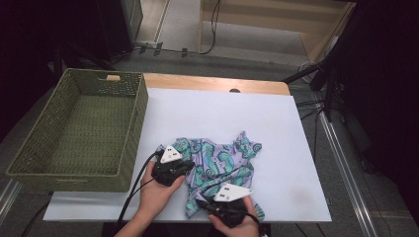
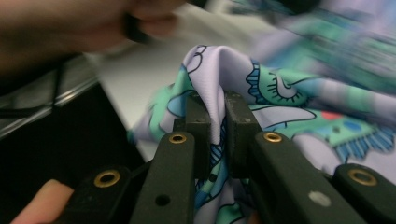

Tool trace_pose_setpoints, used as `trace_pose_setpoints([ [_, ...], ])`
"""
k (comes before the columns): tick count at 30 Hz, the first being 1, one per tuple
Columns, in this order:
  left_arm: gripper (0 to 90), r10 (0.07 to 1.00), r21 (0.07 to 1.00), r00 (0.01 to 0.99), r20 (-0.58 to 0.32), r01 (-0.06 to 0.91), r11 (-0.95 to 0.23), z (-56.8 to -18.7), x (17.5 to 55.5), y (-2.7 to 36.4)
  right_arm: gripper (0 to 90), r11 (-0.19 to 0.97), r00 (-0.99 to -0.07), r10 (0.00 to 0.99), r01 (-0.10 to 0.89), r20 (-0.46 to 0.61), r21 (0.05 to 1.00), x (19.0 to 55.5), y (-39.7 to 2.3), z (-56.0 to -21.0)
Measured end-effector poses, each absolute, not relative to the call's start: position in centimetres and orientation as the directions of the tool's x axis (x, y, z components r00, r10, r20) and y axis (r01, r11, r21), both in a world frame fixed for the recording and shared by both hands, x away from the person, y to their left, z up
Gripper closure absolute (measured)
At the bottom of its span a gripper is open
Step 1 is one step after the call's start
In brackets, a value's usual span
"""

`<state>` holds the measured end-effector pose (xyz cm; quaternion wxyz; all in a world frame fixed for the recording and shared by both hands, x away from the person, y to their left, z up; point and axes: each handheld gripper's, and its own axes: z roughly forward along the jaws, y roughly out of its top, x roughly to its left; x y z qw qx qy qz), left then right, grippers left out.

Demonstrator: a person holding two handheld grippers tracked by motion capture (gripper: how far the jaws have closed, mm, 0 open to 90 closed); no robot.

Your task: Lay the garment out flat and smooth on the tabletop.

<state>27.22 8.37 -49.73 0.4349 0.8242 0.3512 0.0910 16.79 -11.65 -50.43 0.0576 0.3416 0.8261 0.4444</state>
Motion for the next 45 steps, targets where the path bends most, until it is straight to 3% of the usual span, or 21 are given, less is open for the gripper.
trace_pose_setpoints([
  [3, 82.9, 0.655, 0.787, 0.743, -0.141, 0.485, -0.381, -49.6, 26.9, 8.4, 78.7, 0.369, -0.783, 0.574, 0.508, 0.239, 0.778, 16.8, -9.5, -50.3],
  [6, 73.3, 0.651, 0.800, 0.747, -0.139, 0.472, -0.371, -49.3, 26.8, 8.5, 59.1, 0.360, -0.799, 0.523, 0.523, 0.297, 0.773, 17.0, -8.8, -50.1],
  [11, 56.3, 0.650, 0.808, 0.753, -0.106, 0.446, -0.385, -49.2, 26.5, 8.1, 47.8, 0.269, -0.810, 0.439, 0.532, 0.389, 0.803, 17.6, -11.1, -47.8],
  [16, 49.8, 0.621, 0.784, 0.779, -0.090, 0.440, -0.438, -50.0, 26.2, 7.0, 46.2, 0.219, -0.738, 0.608, 0.511, 0.293, 0.832, 20.0, -15.3, -46.1],
  [18, 49.1, 0.602, 0.772, 0.795, -0.080, 0.431, -0.467, -50.3, 26.0, 6.4, 43.7, 0.241, -0.664, 0.718, 0.519, 0.209, 0.820, 21.3, -16.8, -46.1],
  [21, 48.7, 0.597, 0.760, 0.800, -0.048, 0.418, -0.498, -50.5, 25.7, 5.9, 36.8, 0.193, -0.546, 0.820, 0.550, 0.174, 0.813, 23.0, -19.2, -46.8],
  [24, 58.9, 0.605, 0.748, 0.796, -0.012, 0.409, -0.523, -50.7, 25.6, 5.8, 34.6, 0.173, -0.455, 0.878, 0.589, 0.146, 0.790, 23.9, -21.0, -47.8],
  [26, 67.6, 0.609, 0.744, 0.793, -0.003, 0.409, -0.528, -51.0, 25.5, 5.7, 40.5, 0.150, -0.408, 0.901, 0.617, 0.150, 0.773, 24.2, -21.8, -48.6],
  [29, 81.2, 0.610, 0.748, 0.793, -0.011, 0.411, -0.521, -50.9, 25.3, 5.8, 65.6, 0.166, -0.428, 0.888, 0.641, 0.169, 0.750, 24.3, -22.1, -49.8],
  [30, 83.8, 0.604, 0.750, 0.797, -0.014, 0.409, -0.521, -50.7, 25.2, 5.9, 72.5, 0.183, -0.447, 0.878, 0.646, 0.173, 0.741, 24.3, -22.0, -50.1],
  [34, 85.4, 0.586, 0.776, 0.809, -0.031, 0.389, -0.496, -49.6, 24.6, 6.2, 86.4, 0.209, -0.507, 0.841, 0.625, 0.188, 0.752, 23.4, -21.9, -49.8],
  [42, 85.3, 0.504, 0.770, 0.858, -0.099, 0.387, -0.508, -49.8, 22.4, 6.0, 88.2, 0.214, -0.587, 0.778, 0.583, 0.224, 0.784, 19.1, -21.2, -48.4],
  [45, 85.2, 0.488, 0.753, 0.866, -0.104, 0.389, -0.530, -50.8, 21.9, 6.2, 88.1, 0.286, -0.638, 0.742, 0.579, 0.206, 0.764, 17.9, -19.9, -49.0],
])
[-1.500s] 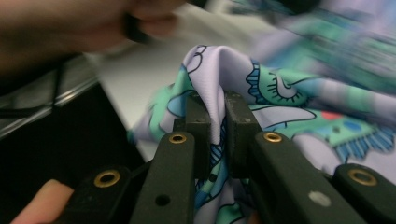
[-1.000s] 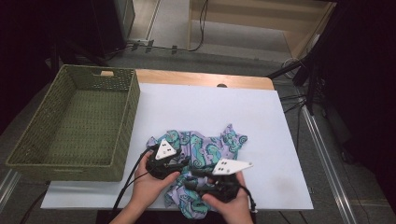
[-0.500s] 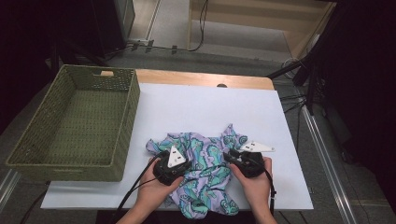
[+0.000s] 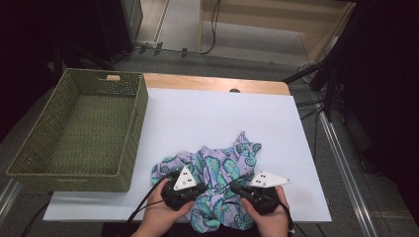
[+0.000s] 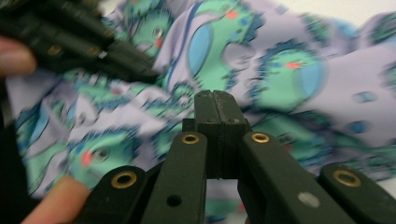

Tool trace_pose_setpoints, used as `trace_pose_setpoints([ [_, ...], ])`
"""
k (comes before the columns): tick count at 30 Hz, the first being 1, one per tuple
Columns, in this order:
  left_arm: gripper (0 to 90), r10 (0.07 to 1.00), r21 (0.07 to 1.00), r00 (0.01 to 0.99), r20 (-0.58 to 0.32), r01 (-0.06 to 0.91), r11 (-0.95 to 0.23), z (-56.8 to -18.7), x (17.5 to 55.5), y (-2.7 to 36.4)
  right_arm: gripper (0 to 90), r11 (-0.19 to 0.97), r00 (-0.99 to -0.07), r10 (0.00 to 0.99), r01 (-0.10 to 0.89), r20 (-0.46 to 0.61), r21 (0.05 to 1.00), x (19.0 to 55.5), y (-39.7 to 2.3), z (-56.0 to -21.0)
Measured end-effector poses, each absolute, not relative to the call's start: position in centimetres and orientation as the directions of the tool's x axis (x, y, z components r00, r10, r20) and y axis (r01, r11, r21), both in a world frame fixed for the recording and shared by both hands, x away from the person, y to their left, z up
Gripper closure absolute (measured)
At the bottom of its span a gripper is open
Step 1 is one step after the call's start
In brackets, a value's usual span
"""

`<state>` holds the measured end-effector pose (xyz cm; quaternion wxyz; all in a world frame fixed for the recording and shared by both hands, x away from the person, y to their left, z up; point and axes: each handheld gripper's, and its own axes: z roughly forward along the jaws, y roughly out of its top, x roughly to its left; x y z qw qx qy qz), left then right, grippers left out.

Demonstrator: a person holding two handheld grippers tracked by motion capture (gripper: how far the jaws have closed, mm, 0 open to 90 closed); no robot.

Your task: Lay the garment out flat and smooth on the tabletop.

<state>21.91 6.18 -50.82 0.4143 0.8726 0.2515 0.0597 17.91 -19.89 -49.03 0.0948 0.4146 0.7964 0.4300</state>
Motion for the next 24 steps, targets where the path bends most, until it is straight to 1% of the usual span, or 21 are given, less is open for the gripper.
trace_pose_setpoints([
  [2, 85.0, 0.489, 0.753, 0.865, -0.114, 0.396, -0.525, -51.1, 21.9, 6.3, 87.1, 0.322, -0.659, 0.728, 0.573, 0.190, 0.754, 17.7, -19.4, -49.2],
  [5, 84.7, 0.481, 0.748, 0.868, -0.126, 0.401, -0.528, -51.2, 22.1, 6.3, 71.7, 0.295, -0.652, 0.735, 0.553, 0.185, 0.779, 18.2, -19.5, -48.3],
  [7, 84.6, 0.485, 0.753, 0.864, -0.137, 0.409, -0.515, -51.3, 22.2, 6.2, 69.4, 0.284, -0.641, 0.750, 0.536, 0.164, 0.795, 19.3, -19.7, -47.4],
  [9, 84.7, 0.485, 0.752, 0.865, -0.125, 0.402, -0.522, -51.3, 22.1, 6.2, 64.8, 0.275, -0.620, 0.769, 0.542, 0.156, 0.795, 21.0, -19.8, -46.7],
  [10, 84.7, 0.485, 0.752, 0.866, -0.123, 0.400, -0.523, -51.3, 22.1, 6.2, 64.0, 0.278, -0.614, 0.775, 0.545, 0.150, 0.791, 21.9, -19.7, -46.5],
  [13, 84.7, 0.484, 0.751, 0.866, -0.124, 0.401, -0.525, -51.3, 22.1, 6.2, 59.3, 0.317, -0.610, 0.786, 0.533, 0.096, 0.784, 25.2, -19.0, -46.5],
  [14, 84.7, 0.484, 0.751, 0.866, -0.123, 0.400, -0.525, -51.3, 22.1, 6.2, 57.7, 0.331, -0.614, 0.784, 0.532, 0.087, 0.779, 26.3, -18.8, -46.6],
  [18, 84.6, 0.489, 0.754, 0.863, -0.126, 0.404, -0.518, -51.3, 22.0, 6.2, 45.1, 0.348, -0.580, 0.813, 0.558, 0.055, 0.753, 29.9, -18.3, -48.3],
  [20, 84.6, 0.489, 0.753, 0.863, -0.128, 0.405, -0.518, -51.3, 22.1, 6.3, 42.0, 0.358, -0.585, 0.807, 0.591, 0.079, 0.723, 30.8, -18.2, -49.3],
  [21, 84.5, 0.487, 0.753, 0.864, -0.132, 0.407, -0.517, -51.3, 22.1, 6.3, 41.7, 0.367, -0.593, 0.800, 0.600, 0.088, 0.711, 30.9, -18.1, -49.6],
  [22, 84.5, 0.489, 0.754, 0.861, -0.140, 0.413, -0.510, -51.3, 22.1, 6.4, 43.2, 0.379, -0.603, 0.792, 0.606, 0.093, 0.699, 30.8, -18.0, -49.9],
  [23, 84.4, 0.491, 0.755, 0.859, -0.144, 0.416, -0.507, -51.3, 22.1, 6.4, 46.2, 0.395, -0.616, 0.783, 0.604, 0.090, 0.692, 30.6, -17.9, -50.2],
  [24, 84.3, 0.493, 0.756, 0.858, -0.142, 0.416, -0.506, -51.3, 22.1, 6.4, 52.1, 0.411, -0.629, 0.772, 0.600, 0.088, 0.686, 30.4, -17.8, -50.5],
])
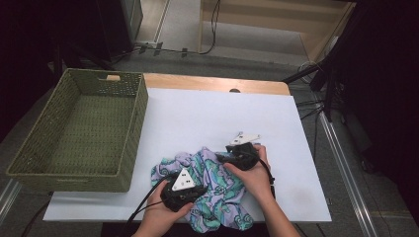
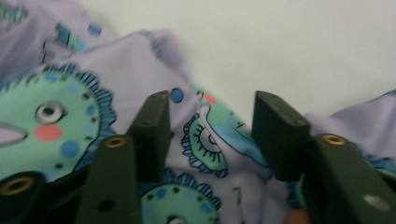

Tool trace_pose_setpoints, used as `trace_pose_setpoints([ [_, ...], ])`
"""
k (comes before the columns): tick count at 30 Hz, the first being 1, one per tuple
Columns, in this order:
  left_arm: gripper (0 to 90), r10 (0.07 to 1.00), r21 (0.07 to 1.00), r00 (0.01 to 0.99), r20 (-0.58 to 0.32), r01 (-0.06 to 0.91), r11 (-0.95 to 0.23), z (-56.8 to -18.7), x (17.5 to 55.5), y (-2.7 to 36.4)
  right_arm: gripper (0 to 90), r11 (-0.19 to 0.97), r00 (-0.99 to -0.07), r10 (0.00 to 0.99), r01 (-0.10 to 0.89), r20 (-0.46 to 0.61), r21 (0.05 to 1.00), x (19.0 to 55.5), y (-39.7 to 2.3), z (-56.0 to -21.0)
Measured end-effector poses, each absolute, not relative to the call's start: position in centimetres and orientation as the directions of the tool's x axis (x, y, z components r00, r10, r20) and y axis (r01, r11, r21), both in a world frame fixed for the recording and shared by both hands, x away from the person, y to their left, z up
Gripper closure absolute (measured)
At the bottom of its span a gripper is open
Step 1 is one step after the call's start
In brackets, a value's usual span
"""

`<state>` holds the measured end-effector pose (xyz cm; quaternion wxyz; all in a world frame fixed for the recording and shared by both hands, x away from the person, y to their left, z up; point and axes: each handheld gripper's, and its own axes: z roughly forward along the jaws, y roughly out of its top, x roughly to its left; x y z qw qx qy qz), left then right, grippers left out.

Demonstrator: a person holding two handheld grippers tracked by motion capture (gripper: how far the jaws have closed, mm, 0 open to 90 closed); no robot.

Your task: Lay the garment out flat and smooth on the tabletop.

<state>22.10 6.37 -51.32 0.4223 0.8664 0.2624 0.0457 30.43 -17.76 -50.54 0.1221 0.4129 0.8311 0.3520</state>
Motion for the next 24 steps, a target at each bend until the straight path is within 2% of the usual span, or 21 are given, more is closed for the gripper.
trace_pose_setpoints([
  [2, 84.3, 0.493, 0.755, 0.858, -0.142, 0.416, -0.507, -51.3, 22.1, 6.4, 63.4, 0.432, -0.656, 0.747, 0.599, 0.104, 0.674, 30.0, -17.7, -51.1],
  [3, 84.4, 0.499, 0.756, 0.855, -0.143, 0.420, -0.503, -51.3, 22.1, 6.4, 74.8, 0.424, -0.658, 0.744, 0.599, 0.116, 0.680, 29.8, -17.9, -51.1],
  [4, 84.5, 0.505, 0.758, 0.851, -0.144, 0.423, -0.497, -51.3, 22.1, 6.4, 81.1, 0.424, -0.655, 0.747, 0.597, 0.109, 0.681, 29.6, -18.3, -51.0],
  [6, 84.6, 0.514, 0.763, 0.847, -0.137, 0.421, -0.491, -51.1, 22.2, 6.5, 84.7, 0.378, -0.634, 0.763, 0.593, 0.123, 0.711, 29.1, -19.2, -50.7],
  [9, 84.8, 0.543, 0.788, 0.831, -0.119, 0.412, -0.458, -50.5, 22.4, 6.7, 85.2, 0.271, -0.571, 0.810, 0.565, 0.132, 0.779, 28.1, -21.0, -49.4],
  [12, 84.9, 0.567, 0.833, 0.815, -0.118, 0.392, -0.390, -49.2, 22.6, 7.1, 85.2, 0.180, -0.505, 0.856, 0.492, 0.110, 0.852, 26.7, -23.2, -47.5],
  [16, 85.8, 0.531, 0.827, 0.836, -0.137, 0.392, -0.403, -48.7, 22.4, 6.5, 84.9, 0.126, -0.421, 0.904, 0.432, 0.076, 0.893, 24.6, -25.2, -45.8],
  [19, 84.7, 0.496, 0.779, 0.855, -0.152, 0.412, -0.472, -50.2, 22.3, 5.9, 82.6, 0.128, -0.398, 0.912, 0.505, 0.099, 0.854, 24.6, -26.3, -46.9],
  [21, 81.7, 0.508, 0.782, 0.848, -0.153, 0.418, -0.462, -50.6, 22.3, 6.1, 78.1, 0.107, -0.391, 0.911, 0.530, 0.130, 0.841, 24.6, -27.1, -48.0],
  [24, 69.8, 0.543, 0.815, 0.828, -0.139, 0.407, -0.413, -49.5, 22.8, 7.0, 65.2, 0.071, -0.397, 0.898, 0.558, 0.190, 0.827, 24.8, -28.3, -48.6],
])
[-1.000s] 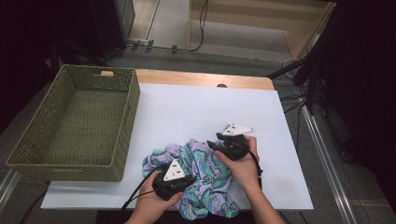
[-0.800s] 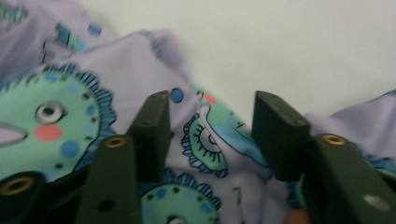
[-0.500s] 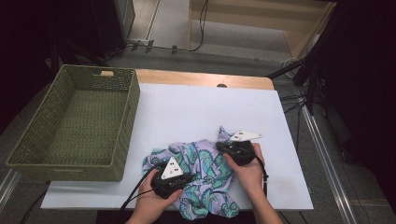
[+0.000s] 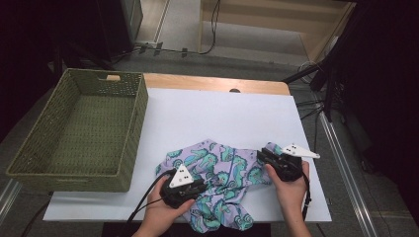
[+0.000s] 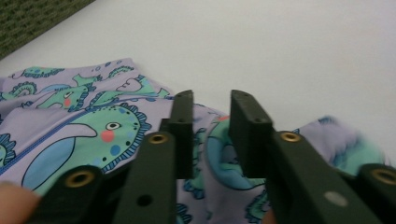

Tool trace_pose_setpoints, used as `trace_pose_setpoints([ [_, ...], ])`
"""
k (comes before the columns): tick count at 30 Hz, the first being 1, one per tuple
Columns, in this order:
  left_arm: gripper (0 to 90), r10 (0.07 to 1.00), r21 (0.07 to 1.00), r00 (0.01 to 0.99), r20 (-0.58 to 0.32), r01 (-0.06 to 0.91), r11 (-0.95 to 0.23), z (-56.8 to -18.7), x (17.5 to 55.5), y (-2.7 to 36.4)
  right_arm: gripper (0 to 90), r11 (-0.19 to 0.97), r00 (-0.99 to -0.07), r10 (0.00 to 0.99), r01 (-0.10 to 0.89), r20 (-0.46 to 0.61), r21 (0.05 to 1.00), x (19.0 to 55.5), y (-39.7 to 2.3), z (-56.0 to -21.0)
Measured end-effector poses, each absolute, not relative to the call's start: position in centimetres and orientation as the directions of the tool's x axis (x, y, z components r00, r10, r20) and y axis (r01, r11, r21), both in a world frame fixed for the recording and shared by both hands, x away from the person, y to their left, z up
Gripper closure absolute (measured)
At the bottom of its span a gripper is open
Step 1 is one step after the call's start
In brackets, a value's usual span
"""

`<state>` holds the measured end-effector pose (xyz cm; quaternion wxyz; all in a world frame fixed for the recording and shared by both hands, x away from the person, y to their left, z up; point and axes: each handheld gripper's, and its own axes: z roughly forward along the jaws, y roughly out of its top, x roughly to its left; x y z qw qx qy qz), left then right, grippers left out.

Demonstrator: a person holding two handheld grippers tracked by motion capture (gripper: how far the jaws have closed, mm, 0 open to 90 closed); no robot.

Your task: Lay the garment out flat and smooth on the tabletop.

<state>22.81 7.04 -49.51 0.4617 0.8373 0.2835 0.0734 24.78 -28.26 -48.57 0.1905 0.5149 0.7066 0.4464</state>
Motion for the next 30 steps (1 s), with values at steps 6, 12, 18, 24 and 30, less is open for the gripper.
trace_pose_setpoints([
  [6, 53.2, 0.632, 0.824, 0.764, -0.129, 0.437, -0.360, -48.4, 24.8, 9.5, 49.0, -0.049, -0.237, 0.948, 0.558, 0.215, 0.829, 24.7, -31.6, -48.5],
  [12, 51.1, 0.685, 0.776, 0.723, -0.092, 0.483, -0.406, -49.9, 26.0, 10.4, 39.6, -0.054, -0.172, 0.959, 0.674, 0.227, 0.737, 24.9, -33.0, -51.0],
  [18, 70.6, 0.622, 0.713, 0.783, -0.021, 0.448, -0.540, -50.8, 25.7, 9.2, 54.1, 0.006, -0.181, 0.968, 0.705, 0.172, 0.710, 25.0, -32.2, -52.4],
  [24, 87.6, 0.594, 0.686, 0.803, -0.048, 0.458, -0.565, -50.4, 25.5, 9.5, 85.3, 0.015, -0.247, 0.944, 0.696, 0.219, 0.718, 24.6, -32.2, -52.0],
  [30, 87.9, 0.544, 0.628, 0.837, -0.062, 0.456, -0.631, -49.7, 24.7, 10.2, 85.6, -0.030, -0.208, 0.955, 0.640, 0.211, 0.768, 22.7, -33.8, -50.5],
])
